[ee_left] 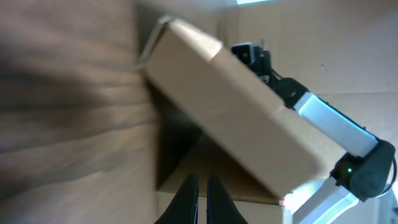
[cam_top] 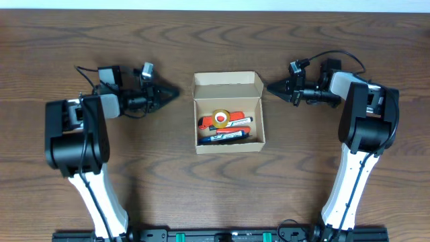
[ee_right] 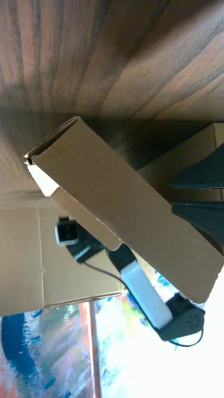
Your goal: Pack container
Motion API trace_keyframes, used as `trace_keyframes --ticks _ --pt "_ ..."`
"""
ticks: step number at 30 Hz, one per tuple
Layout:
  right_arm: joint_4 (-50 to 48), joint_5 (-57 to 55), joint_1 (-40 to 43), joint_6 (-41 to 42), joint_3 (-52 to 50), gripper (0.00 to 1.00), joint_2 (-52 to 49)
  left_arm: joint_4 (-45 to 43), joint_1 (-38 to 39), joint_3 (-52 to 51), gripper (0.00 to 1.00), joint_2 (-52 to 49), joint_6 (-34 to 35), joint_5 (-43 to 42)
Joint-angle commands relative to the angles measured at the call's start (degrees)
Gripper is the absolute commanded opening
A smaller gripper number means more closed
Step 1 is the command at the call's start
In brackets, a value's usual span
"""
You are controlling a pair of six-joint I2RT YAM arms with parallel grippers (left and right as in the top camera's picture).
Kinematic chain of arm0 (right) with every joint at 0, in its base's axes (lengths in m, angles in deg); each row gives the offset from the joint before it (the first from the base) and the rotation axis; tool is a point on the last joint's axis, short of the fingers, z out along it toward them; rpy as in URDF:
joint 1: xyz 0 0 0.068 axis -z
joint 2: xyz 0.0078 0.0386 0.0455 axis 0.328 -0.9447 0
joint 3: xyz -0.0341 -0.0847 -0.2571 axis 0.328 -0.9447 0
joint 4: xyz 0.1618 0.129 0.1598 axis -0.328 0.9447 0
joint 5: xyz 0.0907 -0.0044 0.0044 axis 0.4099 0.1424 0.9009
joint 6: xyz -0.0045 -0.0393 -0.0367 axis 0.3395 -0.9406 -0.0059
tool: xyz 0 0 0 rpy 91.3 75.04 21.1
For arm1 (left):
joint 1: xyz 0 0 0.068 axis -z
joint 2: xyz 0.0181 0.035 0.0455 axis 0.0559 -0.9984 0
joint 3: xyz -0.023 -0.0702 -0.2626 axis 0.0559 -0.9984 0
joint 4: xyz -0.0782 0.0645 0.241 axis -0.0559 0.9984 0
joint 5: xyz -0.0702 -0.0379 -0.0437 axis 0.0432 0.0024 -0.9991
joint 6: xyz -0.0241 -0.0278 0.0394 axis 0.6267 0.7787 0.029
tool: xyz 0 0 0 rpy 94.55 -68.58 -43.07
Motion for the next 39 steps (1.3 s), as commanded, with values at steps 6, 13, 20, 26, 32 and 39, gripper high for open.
trace_keyframes --ticks 6,13,20,26,32,39 --pt "-0.22 0.20 -0.39 1.99 0.00 0.01 -0.42 -8.57 2.47 0.31 0.06 -4.79 7.08 -1.92" --pt "-0.24 -1.09 -0.68 1.99 0.00 0.01 -0.48 -11.87 2.89 1.38 0.06 -4.79 10.62 -1.75" --pt "-1.03 -4.09 -1.18 3.30 0.00 0.01 -0.85 -11.87 3.63 3.04 0.06 -4.79 11.52 -2.03" --pt "-1.66 -4.07 -1.77 4.39 0.00 0.01 -3.10 -11.87 5.07 5.57 0.06 -4.79 12.59 -1.95" --pt "-1.84 -3.37 -2.91 4.37 -0.02 0.01 -5.33 -11.72 5.51 6.38 0.06 -4.79 13.03 -1.53" --pt "-3.37 -3.37 -4.00 5.88 -0.02 0.01 -5.44 -11.63 5.51 6.38 0.06 -4.79 12.96 -1.49"
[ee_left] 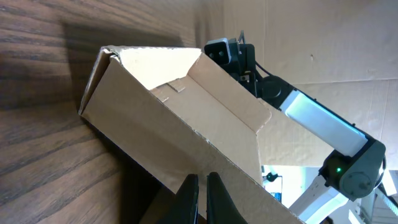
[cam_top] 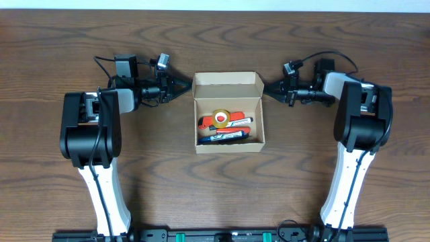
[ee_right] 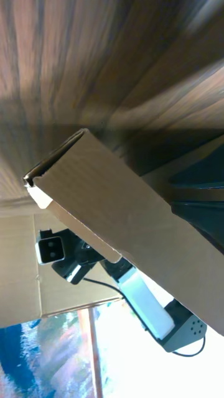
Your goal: Pack container
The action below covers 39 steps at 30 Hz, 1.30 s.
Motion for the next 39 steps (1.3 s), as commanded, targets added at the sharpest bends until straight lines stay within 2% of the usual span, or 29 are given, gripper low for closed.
trace_keyframes --ticks 1,8,17,30,39 --pt "-0.04 -2.27 -1.86 2.12 -0.52 0.01 -3.56 0.07 -0.07 0.98 0.06 -0.98 0.44 -0.17" --pt "-0.24 -1.40 -2.14 2.10 -0.52 0.01 -3.56 1.79 -0.07 0.92 0.06 -0.98 -0.48 0.04" --pt "-0.46 -1.25 -1.79 2.14 -0.52 0.01 -3.56 13.07 -0.07 0.92 0.06 -0.98 -9.29 0.20" --pt "2.32 -3.65 -4.07 2.69 -0.52 0.01 -3.54 12.98 -0.13 0.92 0.06 -0.98 -9.03 0.17" --pt "12.85 -4.96 -4.26 -7.67 -0.52 0.01 -3.54 13.00 -0.11 0.92 0.06 -0.98 -9.01 0.00"
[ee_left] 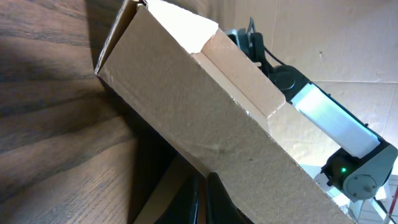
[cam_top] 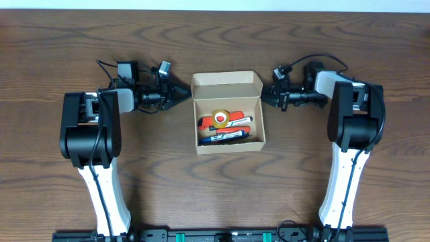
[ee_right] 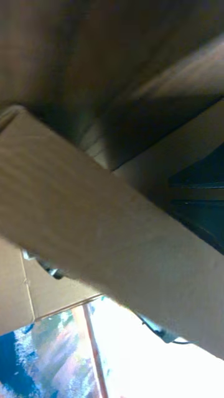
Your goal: Pack container
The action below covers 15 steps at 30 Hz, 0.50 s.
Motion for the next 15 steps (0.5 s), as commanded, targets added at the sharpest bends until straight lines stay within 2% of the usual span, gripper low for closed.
trace_keyframes --ticks 1,15 --pt "1.53 -4.81 -0.94 -4.26 -1.20 0.01 -3.32 0.17 -0.02 0.79 0.06 -0.98 -1.03 -0.07" --pt "1.66 -8.09 -1.25 -5.62 0.98 0.02 -1.20 -0.04 0.13 0.79 0.06 -0.90 -0.17 -3.78"
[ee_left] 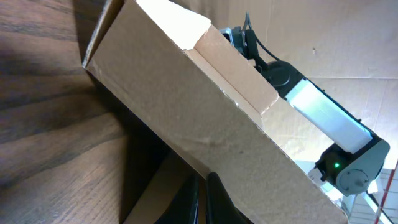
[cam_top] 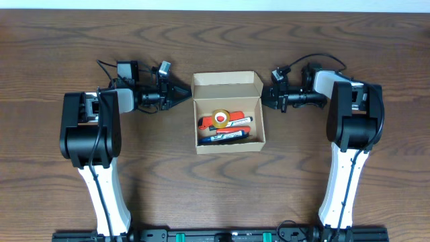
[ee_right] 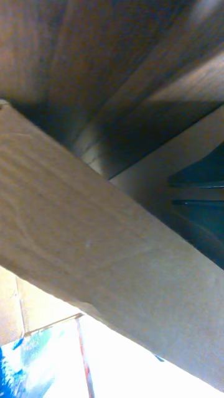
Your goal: Pack container
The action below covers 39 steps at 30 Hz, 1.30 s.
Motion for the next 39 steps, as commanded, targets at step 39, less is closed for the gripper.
trace_keyframes --ticks 39 --pt "-4.94 -1.07 -3.41 -1.18 3.41 0.01 12.02 -3.15 1.88 0.81 0.06 4.76 1.44 -2.67"
